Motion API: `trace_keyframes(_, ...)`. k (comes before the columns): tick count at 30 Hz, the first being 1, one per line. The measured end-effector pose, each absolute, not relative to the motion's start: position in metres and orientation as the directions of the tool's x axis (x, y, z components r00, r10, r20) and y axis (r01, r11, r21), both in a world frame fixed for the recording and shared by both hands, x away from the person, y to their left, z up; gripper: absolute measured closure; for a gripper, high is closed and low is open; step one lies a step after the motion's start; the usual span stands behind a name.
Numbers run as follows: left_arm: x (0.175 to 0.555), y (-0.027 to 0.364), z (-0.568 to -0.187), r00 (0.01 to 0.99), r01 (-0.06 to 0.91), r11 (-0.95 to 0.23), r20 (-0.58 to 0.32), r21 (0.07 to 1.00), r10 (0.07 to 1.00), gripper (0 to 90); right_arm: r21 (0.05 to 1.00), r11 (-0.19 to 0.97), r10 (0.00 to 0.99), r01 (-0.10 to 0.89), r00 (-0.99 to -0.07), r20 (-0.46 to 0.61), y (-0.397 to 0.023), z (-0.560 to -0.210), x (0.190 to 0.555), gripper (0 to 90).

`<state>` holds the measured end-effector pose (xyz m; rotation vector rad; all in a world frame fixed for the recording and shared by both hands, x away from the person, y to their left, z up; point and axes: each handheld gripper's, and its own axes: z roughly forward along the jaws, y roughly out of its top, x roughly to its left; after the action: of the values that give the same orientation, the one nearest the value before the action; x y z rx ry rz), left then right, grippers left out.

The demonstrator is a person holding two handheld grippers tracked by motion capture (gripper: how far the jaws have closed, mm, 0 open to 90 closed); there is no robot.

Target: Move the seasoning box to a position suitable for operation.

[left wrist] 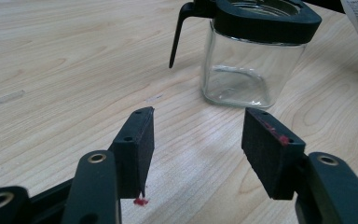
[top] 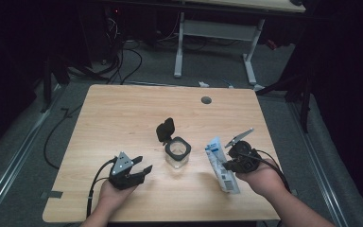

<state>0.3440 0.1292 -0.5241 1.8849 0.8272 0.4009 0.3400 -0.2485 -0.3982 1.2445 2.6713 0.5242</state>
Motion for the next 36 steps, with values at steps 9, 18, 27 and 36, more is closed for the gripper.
trace_keyframes(9,0.344,0.129,-0.524,0.711,0.367,-0.268,-0.083,0.891,0.698,44.4,0.347,0.620,0.752,0.704,-0.660,-0.003,-0.243,-0.393,0.342,89.5)
trace_keyframes(18,0.344,0.129,-0.524,0.715,0.365,-0.272,-0.081,0.890,0.695,44.3,0.317,0.634,0.742,0.705,-0.670,0.005,-0.240,-0.393,0.342,89.7)
trace_keyframes(27,0.344,0.128,-0.525,0.719,0.364,-0.274,-0.082,0.890,0.690,44.0,0.305,0.640,0.738,0.706,-0.674,0.013,-0.238,-0.383,0.341,89.8)
trace_keyframes(36,0.342,0.126,-0.525,0.730,0.352,-0.281,-0.075,0.893,0.679,43.2,0.299,0.654,0.723,0.695,-0.691,0.023,-0.229,-0.370,0.344,89.8)
